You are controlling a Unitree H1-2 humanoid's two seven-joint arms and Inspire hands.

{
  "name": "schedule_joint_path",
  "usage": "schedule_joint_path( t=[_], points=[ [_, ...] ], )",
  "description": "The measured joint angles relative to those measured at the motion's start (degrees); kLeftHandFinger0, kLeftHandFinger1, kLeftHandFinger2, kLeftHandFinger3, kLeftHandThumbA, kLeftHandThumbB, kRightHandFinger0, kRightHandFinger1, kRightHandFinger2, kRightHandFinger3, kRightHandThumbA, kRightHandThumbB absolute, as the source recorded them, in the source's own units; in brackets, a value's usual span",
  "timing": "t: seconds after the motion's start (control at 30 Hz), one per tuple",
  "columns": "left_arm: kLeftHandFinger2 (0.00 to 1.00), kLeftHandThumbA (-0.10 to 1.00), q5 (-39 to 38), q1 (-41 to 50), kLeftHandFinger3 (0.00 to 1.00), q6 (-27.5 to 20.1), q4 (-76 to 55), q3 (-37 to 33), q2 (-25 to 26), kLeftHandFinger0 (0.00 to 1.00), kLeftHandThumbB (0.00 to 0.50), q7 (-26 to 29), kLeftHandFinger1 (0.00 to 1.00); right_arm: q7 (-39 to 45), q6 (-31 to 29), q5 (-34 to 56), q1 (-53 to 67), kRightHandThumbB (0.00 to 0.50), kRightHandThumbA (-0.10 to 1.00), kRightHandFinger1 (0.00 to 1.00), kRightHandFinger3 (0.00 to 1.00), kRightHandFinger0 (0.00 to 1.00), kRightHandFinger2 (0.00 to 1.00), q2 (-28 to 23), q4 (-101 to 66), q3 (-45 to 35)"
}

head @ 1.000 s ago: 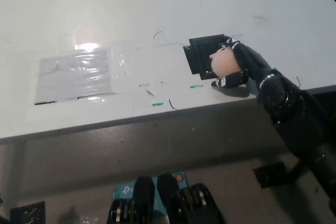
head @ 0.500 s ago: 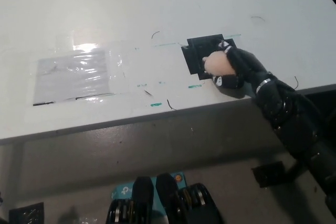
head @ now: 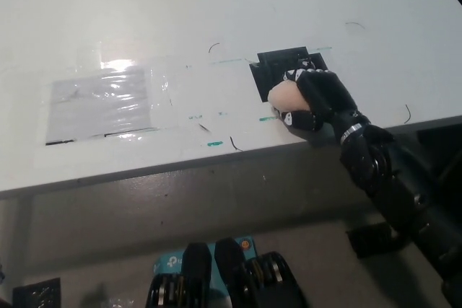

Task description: The robot uses its right hand to grab and squeeze a pink dumpling toy kept on the black mask on the desk

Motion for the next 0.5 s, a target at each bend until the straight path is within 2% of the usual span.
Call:
schedule_joint_path(
  t=[0.07, 0.13, 0.17, 0.2, 0.23, 0.3, 0.33, 0.37, 0.4, 0.43, 0.5],
  points=[
    [0.09, 0.99, 0.0, 0.0, 0.08, 0.0, 0.0, 0.0, 0.0, 0.0, 0.5, 0.0, 0.01, -1.7, -0.2, -1.0, 0.1, 0.238, -0.1, 0.01, 0.02, 0.0, 0.24, 0.0, 0.1, 0.0],
    [0.09, 0.99, 0.0, 0.0, 0.08, 0.0, 0.0, 0.0, 0.0, 0.0, 0.5, 0.0, 0.01, -3.8, -0.3, -2.0, 0.4, 0.243, -0.1, 0.03, 0.06, 0.0, 0.3, 0.0, 0.1, 0.0],
    [0.09, 0.98, 0.0, 0.0, 0.09, 0.0, 0.0, 0.0, 0.0, 0.0, 0.5, 0.0, 0.01, -4.7, -0.4, -2.3, 0.5, 0.239, -0.1, 0.03, 0.11, 0.0, 0.32, 0.0, 0.1, 0.0],
    [0.09, 0.99, 0.0, 0.0, 0.09, 0.0, 0.0, 0.0, 0.0, 0.0, 0.5, 0.0, 0.0, -5.6, -0.4, -2.6, 0.7, 0.246, -0.1, 0.09, 0.2, 0.0, 0.41, 0.0, 0.1, 0.0],
    [0.09, 0.98, 0.0, 0.0, 0.09, 0.0, 0.0, 0.0, 0.0, 0.0, 0.5, 0.0, 0.0, -6.4, -0.5, -3.1, 0.7, 0.257, -0.1, 0.13, 0.25, 0.0, 0.44, 0.0, 0.1, 0.0],
    [0.08, 0.98, 0.0, 0.0, 0.08, 0.0, 0.0, 0.0, 0.0, 0.0, 0.5, 0.0, 0.0, -8.3, -0.5, -3.9, 0.7, 0.249, -0.1, 0.22, 0.34, 0.0, 0.52, -0.1, 0.1, 0.0],
    [0.09, 0.98, 0.0, 0.0, 0.09, 0.0, 0.0, 0.0, 0.0, 0.0, 0.5, 0.0, 0.0, -9.4, -0.6, -4.4, 0.7, 0.26, -0.1, 0.23, 0.34, 0.0, 0.53, -0.2, 0.1, 0.0],
    [0.09, 0.99, 0.0, 0.0, 0.1, 0.0, -0.1, 0.1, 0.0, 0.0, 0.5, 0.0, 0.0, -10.4, -0.7, -4.9, 0.7, 0.297, -0.1, 0.2, 0.32, 0.0, 0.5, -0.2, 0.0, 0.0],
    [0.1, 0.99, 0.0, 0.0, 0.11, 0.0, -0.1, 0.1, 0.0, 0.0, 0.5, 0.0, 0.0, -10.9, -0.7, -5.1, 0.7, 0.312, -0.1, 0.18, 0.29, 0.0, 0.46, -0.3, 0.0, 0.0],
    [0.1, 1.0, 0.0, 0.0, 0.11, 0.0, -0.1, 0.1, 0.0, 0.0, 0.5, 0.0, 0.0, -12.1, -0.9, -5.8, 0.7, 0.296, -0.1, 0.16, 0.26, 0.0, 0.41, -0.3, 0.0, 0.0],
    [0.11, 0.99, 0.0, 0.0, 0.12, 0.0, -0.1, 0.1, 0.0, 0.0, 0.5, 0.0, 0.01, -14.1, -1.2, -6.4, 0.7, 0.291, -0.1, 0.16, 0.25, 0.0, 0.41, -0.3, -0.1, -0.1]
  ],
)
